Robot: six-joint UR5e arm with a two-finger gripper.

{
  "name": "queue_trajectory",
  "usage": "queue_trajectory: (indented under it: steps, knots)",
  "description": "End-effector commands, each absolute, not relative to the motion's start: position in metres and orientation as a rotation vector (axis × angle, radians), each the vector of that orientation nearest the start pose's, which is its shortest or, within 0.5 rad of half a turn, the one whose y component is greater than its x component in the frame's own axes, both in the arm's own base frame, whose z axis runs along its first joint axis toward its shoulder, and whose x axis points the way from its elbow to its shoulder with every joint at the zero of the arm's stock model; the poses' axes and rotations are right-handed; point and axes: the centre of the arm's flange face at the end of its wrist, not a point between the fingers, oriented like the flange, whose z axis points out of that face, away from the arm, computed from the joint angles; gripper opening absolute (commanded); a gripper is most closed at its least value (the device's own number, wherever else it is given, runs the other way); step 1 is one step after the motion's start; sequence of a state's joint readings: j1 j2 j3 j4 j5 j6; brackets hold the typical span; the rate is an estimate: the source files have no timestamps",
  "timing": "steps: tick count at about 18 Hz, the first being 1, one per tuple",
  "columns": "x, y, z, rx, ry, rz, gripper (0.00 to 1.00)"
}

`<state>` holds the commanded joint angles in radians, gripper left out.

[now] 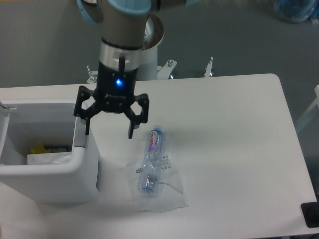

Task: Open the trash can
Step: 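Lift the gripper up away from the opened trash can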

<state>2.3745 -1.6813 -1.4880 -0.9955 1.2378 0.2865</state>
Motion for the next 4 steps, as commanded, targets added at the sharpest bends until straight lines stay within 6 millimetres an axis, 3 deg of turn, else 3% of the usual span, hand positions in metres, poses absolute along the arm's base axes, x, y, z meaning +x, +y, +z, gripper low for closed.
queue_trajectory:
  steps: [4]
  knots:
    - [-0.326,0.495,0.545,-2.522,-0.486,0.186,1.0]
